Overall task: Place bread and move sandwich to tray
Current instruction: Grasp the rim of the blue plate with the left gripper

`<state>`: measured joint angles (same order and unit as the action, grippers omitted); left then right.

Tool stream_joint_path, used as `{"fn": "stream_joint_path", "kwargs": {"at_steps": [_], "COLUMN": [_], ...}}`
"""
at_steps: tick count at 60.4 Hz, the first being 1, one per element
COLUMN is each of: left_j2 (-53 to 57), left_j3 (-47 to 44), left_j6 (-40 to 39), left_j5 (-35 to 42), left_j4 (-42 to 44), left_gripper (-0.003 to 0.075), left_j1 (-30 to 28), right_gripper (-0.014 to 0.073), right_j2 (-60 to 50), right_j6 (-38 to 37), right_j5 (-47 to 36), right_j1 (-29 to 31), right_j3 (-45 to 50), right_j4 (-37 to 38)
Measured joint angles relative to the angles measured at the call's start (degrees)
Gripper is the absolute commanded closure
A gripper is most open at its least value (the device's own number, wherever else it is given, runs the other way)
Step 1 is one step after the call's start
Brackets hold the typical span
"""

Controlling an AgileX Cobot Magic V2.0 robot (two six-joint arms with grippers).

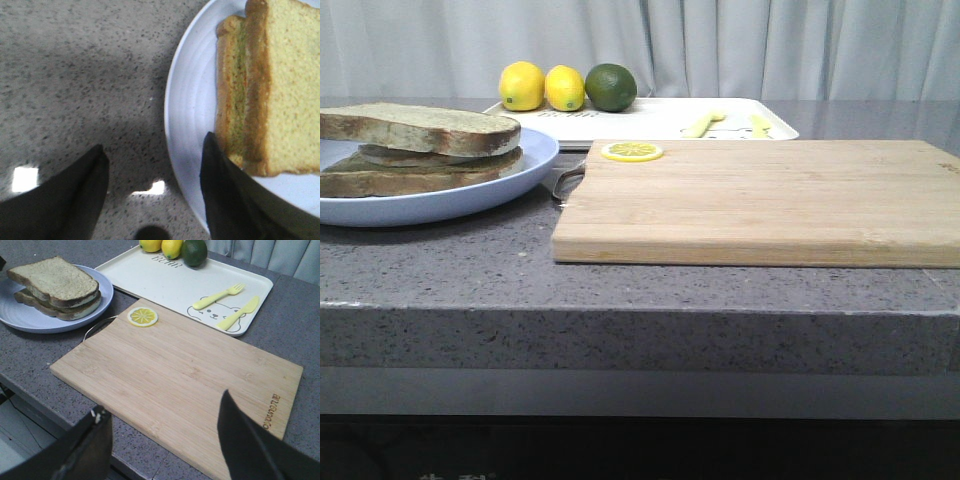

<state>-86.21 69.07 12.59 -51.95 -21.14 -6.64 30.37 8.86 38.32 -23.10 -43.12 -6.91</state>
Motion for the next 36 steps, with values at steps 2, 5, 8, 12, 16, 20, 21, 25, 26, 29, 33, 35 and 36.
{"fn": "stream_joint_path", "kwargs": {"at_steps": [2, 5, 8, 12, 16, 20, 21, 25, 26, 29, 33, 35, 36], "left_j2": [-1.12, -2.89, -4.43, -6.04, -7.33, -8.35, -8.52, -9.12, -9.25, -9.50, -9.50, -9.50, -9.50], "left_j3": [0.30, 0.72, 1.04, 1.19, 1.23, 1.33, 1.33, 1.33, 1.33, 1.33, 1.33, 1.33, 1.37], "left_j6": [0.47, 0.93, 1.35, 1.94, 2.90, 3.41, 3.53, 3.68, 3.68, 3.79, 3.89, 3.89, 3.89], "left_j5": [0.00, 0.00, 0.13, 0.36, 0.49, 0.87, 1.05, 1.44, 1.53, 1.94, 2.19, 2.31, 2.31], "left_j4": [-1.19, -2.63, -3.68, -4.95, -6.25, -6.93, -7.08, -7.75, -7.88, -8.12, -8.22, -8.36, -8.36], "left_gripper": [0.0321, 0.0321, 0.0321, 0.0322, 0.0336, 0.0383, 0.0394, 0.0447, 0.0459, 0.0505, 0.0573, 0.0599, 0.0619], "left_j1": [0.00, 0.00, 0.00, 0.00, 0.00, 0.00, 0.00, 0.00, 0.00, 0.00, 0.00, 0.00, 0.00], "right_gripper": [0.0118, 0.0118, 0.0118, 0.0118, 0.0118, 0.0118, 0.0118, 0.0118, 0.0118, 0.0118, 0.0118, 0.0118, 0.0118], "right_j2": [0.00, 0.00, 0.00, 0.00, 0.00, 0.00, 0.00, 0.00, 0.00, 0.00, 0.00, 0.00, 0.00], "right_j6": [0.00, 0.00, 0.00, 0.00, 0.00, 0.00, 0.00, 0.00, 0.00, 0.00, 0.00, 0.00, 0.00], "right_j5": [0.00, 0.00, 0.00, 0.00, -0.10, -0.10, -0.10, -0.10, -0.10, -0.10, -0.10, -0.10, -0.10], "right_j1": [0.00, 0.00, 0.00, 0.00, 0.00, 0.00, 0.00, 0.00, 0.00, 0.00, 0.00, 0.00, 0.00], "right_j3": [0.00, 0.00, 0.00, 0.00, 0.00, 0.00, 0.00, 0.00, 0.00, 0.00, 0.00, 0.00, 0.00], "right_j4": [0.00, 0.00, 0.00, 0.00, 0.00, 0.00, 0.00, 0.00, 0.00, 0.00, 0.00, 0.00, 0.00]}}
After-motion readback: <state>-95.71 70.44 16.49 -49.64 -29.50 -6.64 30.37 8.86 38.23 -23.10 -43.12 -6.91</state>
